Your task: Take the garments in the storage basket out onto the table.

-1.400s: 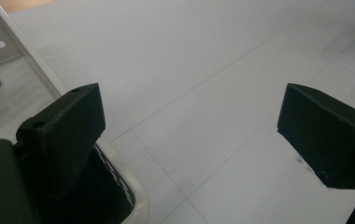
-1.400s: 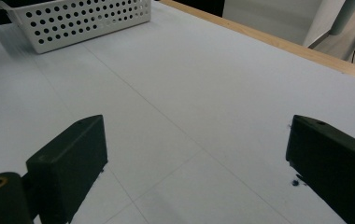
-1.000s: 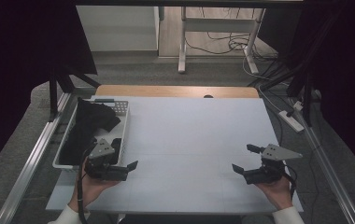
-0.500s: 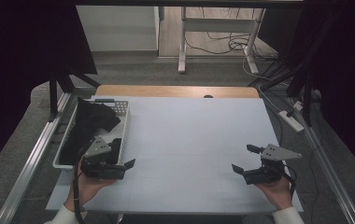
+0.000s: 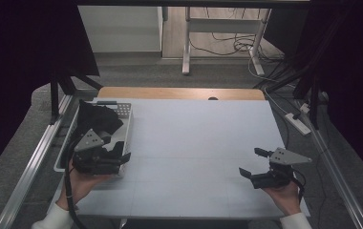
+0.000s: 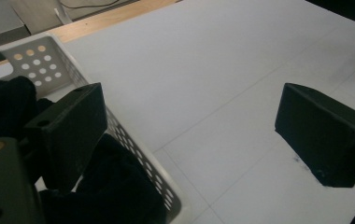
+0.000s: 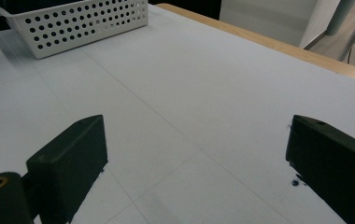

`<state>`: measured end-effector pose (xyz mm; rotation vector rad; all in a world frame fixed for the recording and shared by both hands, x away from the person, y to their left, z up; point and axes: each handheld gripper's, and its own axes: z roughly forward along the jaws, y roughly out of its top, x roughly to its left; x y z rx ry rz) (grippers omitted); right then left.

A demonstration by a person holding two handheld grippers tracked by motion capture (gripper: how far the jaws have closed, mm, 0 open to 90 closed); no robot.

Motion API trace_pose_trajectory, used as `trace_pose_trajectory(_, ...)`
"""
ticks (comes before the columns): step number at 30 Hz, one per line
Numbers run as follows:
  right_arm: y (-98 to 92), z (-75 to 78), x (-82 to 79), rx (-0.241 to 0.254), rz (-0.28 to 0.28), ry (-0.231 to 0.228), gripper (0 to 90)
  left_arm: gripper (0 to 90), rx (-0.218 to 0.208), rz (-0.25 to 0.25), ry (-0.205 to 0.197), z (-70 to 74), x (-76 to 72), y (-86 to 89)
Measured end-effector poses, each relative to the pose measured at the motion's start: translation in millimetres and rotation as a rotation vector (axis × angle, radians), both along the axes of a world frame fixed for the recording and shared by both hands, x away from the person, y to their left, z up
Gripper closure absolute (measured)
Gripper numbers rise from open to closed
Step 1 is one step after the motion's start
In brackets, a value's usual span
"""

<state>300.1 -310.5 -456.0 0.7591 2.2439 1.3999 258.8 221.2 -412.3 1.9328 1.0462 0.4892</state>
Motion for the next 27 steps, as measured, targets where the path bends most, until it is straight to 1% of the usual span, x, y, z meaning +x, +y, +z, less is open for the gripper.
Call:
trace_pose_trajectory(6, 0.7, -3.0, 1.3, -0.005, -0.005, 0.01, 5.4, 9.2, 0.004, 0.023, -0.005, 4.8, 10.4, 8.9)
trace_pose_trajectory(12, 1.8, -4.1, 0.9, -0.008, -0.005, 0.014, 5.4, 9.2, -0.002, 0.033, 0.005, 7.0, 18.8, 13.9)
trace_pose_trajectory(15, 1.4, -4.2, 0.8, -0.015, -0.006, 0.015, 5.4, 9.3, -0.006, 0.045, 0.007, 7.3, 21.7, 17.1)
trace_pose_trajectory(20, 1.0, -6.0, 1.9, -0.013, 0.0, 0.02, 5.4, 9.3, 0.0, 0.056, 0.009, 8.0, 24.8, 20.5)
trace_pose_trajectory(27, 1.7, -8.5, 2.7, -0.016, -0.008, 0.027, 5.4, 9.3, 0.009, 0.069, 0.011, 12.1, 31.5, 26.4)
